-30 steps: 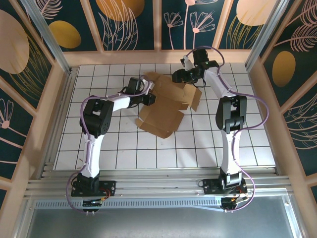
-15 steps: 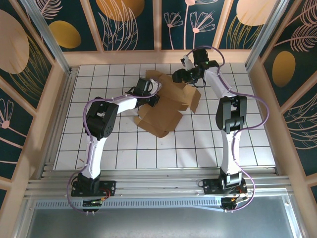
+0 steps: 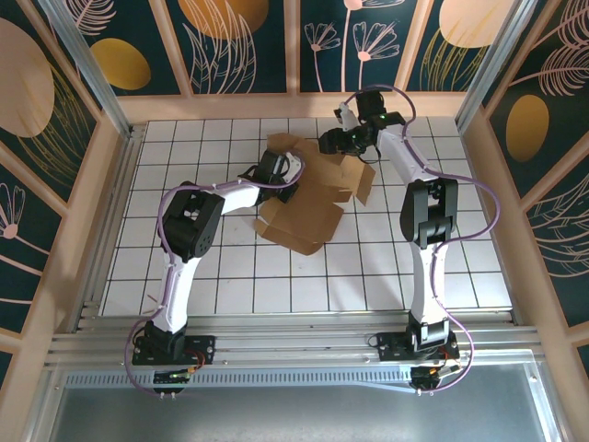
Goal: Fold the paper box
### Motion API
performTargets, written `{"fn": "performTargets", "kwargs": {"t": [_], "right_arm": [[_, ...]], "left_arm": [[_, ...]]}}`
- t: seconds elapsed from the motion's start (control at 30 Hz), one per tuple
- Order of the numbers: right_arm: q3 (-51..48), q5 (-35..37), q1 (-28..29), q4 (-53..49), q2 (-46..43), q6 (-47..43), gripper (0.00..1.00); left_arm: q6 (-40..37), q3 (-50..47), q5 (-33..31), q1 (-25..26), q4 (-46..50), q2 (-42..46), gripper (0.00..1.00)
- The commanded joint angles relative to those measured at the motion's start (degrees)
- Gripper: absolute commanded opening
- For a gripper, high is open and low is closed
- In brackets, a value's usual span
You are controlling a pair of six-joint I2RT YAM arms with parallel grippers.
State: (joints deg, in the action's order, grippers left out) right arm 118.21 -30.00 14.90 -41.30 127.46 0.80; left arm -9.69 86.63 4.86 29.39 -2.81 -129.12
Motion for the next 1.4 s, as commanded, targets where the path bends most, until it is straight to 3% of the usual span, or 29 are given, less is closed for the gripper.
{"fn": "performTargets", "kwargs": {"t": [0.0, 0.17, 0.43, 0.57, 0.63, 0.73, 0.83, 0.97, 1.1, 1.23, 1.37], "right_arm": [[-1.53, 2.49, 0.78, -1.79, -2.12, -0.34, 0.63], [-1.45, 4.33, 0.83, -2.04, -2.21, -0.87, 0.63], [-1.64, 4.33, 0.91, -1.86, -2.39, -0.97, 0.63], [-1.75, 4.51, 0.96, -2.14, -2.39, -1.53, 0.63], [-1.59, 4.38, 0.99, -2.54, -2.39, -2.15, 0.63], [-1.04, 3.91, 1.04, -3.23, -2.28, -3.05, 0.63], [-0.72, 4.01, 1.09, -3.77, -2.39, -3.69, 0.63], [0.08, 4.73, 1.1, -4.46, -2.13, -4.12, 0.63], [1.12, 5.04, 1.09, -5.1, -1.52, -4.51, 0.63], [2.06, 4.99, 1.1, -5.7, -0.82, -4.75, 0.63], [2.37, 4.95, 1.23, -6.16, -0.46, -4.93, 0.63]], "left_arm": [[0.09, -1.2, 0.24, 0.32, -0.96, 3.79, 0.35], [0.31, -8.13, 2.07, 0.19, -4.4, 11.08, 0.45], [6.62, -21.5, 3.16, -0.3, -12.18, 26.77, 0.47], [19.15, -22.05, 5.37, -6.18, -14.35, 33.92, 0.43], [22.94, -16.49, 6.43, -10.9, -8.82, 33.46, 0.43], [14.48, -7.93, 9.65, -13.57, 1.35, 29.73, 0.44], [2.67, -5.62, 12.34, -13.94, 4.01, 28.24, 0.45], [-6.41, -0.86, 24.07, -15.99, 6.97, 23.94, 0.48], [-12.33, 13.39, 36.42, -18.13, 18.47, 14.04, 0.53], [-18.66, 28.3, 40.8, -18.31, 29.78, 2.32, 0.58], [-22.44, 31.26, 41.72, -18.31, 30.35, -2.06, 0.61]]}}
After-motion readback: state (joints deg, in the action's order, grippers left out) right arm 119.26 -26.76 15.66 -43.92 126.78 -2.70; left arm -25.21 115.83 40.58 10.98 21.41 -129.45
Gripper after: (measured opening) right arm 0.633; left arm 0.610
